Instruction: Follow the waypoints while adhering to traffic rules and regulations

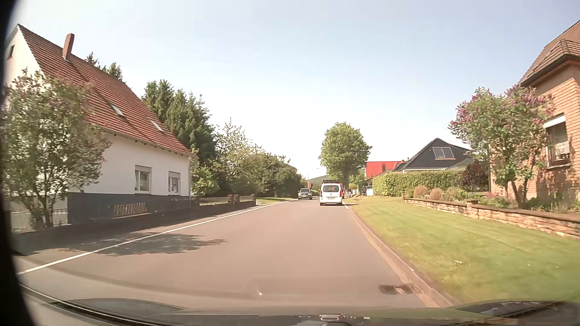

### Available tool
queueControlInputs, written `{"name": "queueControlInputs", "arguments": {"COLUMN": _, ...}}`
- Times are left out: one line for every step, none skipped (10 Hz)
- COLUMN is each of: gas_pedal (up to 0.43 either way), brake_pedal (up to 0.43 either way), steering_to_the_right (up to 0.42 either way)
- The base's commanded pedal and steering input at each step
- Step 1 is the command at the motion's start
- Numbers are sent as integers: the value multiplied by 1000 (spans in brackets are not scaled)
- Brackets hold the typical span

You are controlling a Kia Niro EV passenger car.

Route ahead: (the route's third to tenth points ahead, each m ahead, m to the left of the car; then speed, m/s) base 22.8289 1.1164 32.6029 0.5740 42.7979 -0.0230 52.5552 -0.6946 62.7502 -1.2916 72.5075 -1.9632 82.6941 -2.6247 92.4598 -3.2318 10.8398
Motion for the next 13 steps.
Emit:
{"name": "queueControlInputs", "arguments": {"gas_pedal": 0, "brake_pedal": 30, "steering_to_the_right": 19}}
{"name": "queueControlInputs", "arguments": {"gas_pedal": 0, "brake_pedal": 30, "steering_to_the_right": 19}}
{"name": "queueControlInputs", "arguments": {"gas_pedal": 0, "brake_pedal": 0, "steering_to_the_right": 19}}
{"name": "queueControlInputs", "arguments": {"gas_pedal": 0, "brake_pedal": 0, "steering_to_the_right": 18}}
{"name": "queueControlInputs", "arguments": {"gas_pedal": 0, "brake_pedal": 0, "steering_to_the_right": 18}}
{"name": "queueControlInputs", "arguments": {"gas_pedal": 0, "brake_pedal": 0, "steering_to_the_right": 17}}
{"name": "queueControlInputs", "arguments": {"gas_pedal": 0, "brake_pedal": 0, "steering_to_the_right": 17}}
{"name": "queueControlInputs", "arguments": {"gas_pedal": 0, "brake_pedal": 0, "steering_to_the_right": 17}}
{"name": "queueControlInputs", "arguments": {"gas_pedal": 8, "brake_pedal": 0, "steering_to_the_right": 16}}
{"name": "queueControlInputs", "arguments": {"gas_pedal": 28, "brake_pedal": 0, "steering_to_the_right": 16}}
{"name": "queueControlInputs", "arguments": {"gas_pedal": 79, "brake_pedal": 0, "steering_to_the_right": 17}}
{"name": "queueControlInputs", "arguments": {"gas_pedal": 110, "brake_pedal": 0, "steering_to_the_right": 16}}
{"name": "queueControlInputs", "arguments": {"gas_pedal": 110, "brake_pedal": 0, "steering_to_the_right": 16}}
